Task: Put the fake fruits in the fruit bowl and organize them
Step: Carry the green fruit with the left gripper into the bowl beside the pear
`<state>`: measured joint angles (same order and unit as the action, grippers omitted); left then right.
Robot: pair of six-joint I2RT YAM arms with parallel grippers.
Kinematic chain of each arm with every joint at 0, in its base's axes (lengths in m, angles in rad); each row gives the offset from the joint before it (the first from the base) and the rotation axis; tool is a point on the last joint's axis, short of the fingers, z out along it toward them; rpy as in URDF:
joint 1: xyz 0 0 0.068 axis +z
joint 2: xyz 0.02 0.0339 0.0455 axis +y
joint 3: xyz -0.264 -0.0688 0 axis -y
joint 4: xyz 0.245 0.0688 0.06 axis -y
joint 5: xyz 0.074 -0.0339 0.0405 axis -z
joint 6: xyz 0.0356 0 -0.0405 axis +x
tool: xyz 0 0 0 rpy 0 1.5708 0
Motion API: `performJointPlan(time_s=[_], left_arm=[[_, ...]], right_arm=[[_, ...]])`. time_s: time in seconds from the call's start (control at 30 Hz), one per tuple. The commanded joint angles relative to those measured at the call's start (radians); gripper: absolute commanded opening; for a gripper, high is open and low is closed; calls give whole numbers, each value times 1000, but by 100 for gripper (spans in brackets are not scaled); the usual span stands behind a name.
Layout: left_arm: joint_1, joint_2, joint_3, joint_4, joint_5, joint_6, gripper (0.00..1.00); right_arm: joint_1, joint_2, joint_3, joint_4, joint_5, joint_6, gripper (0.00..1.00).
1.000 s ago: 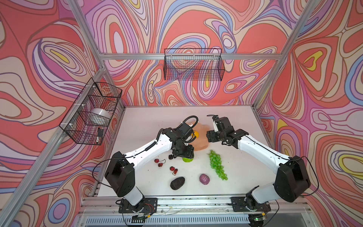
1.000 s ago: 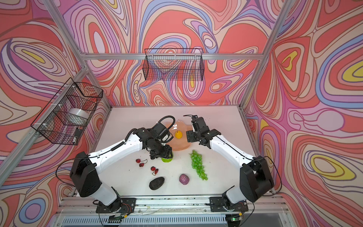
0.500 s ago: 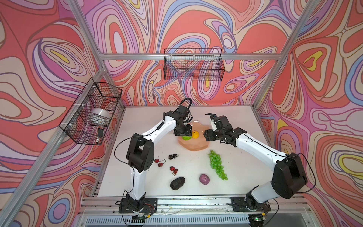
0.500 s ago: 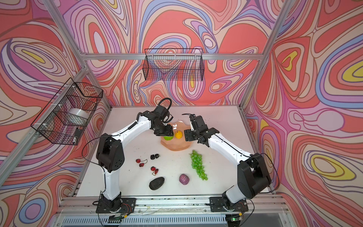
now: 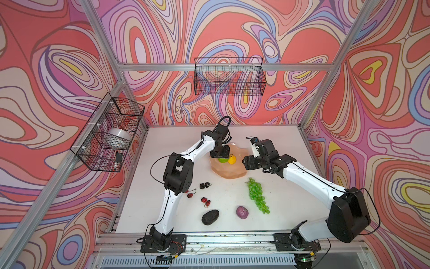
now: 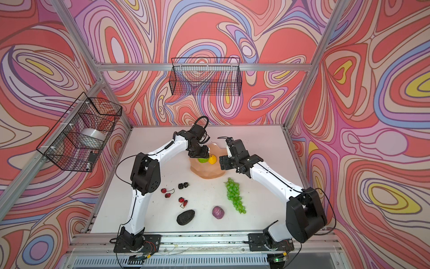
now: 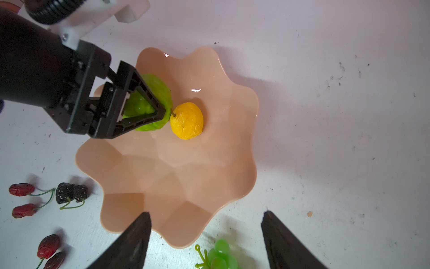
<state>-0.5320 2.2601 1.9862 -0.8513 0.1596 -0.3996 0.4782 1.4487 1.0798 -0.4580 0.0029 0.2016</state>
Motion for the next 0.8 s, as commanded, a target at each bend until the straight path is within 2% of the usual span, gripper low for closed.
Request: performJointPlan(time_s=[0.0, 0.27, 0.57, 0.7, 0.77], left_arm=[[-2, 30, 33, -5, -18, -3, 54], [-2, 42, 26, 17, -14, -13, 62], [-6, 54, -1, 52, 30, -31, 63], [-10, 43, -8, 63, 21, -30, 71], [-10, 38, -7, 62, 17, -27, 80]], right_arm=[[-4, -17, -8, -2, 2, -10, 78], [-4, 7, 14, -3, -4, -8, 78], [-4, 8, 22, -11, -7, -16, 78], [-4, 3, 16, -7, -7, -9, 78], [-4, 1, 15, -8, -8, -5, 78]])
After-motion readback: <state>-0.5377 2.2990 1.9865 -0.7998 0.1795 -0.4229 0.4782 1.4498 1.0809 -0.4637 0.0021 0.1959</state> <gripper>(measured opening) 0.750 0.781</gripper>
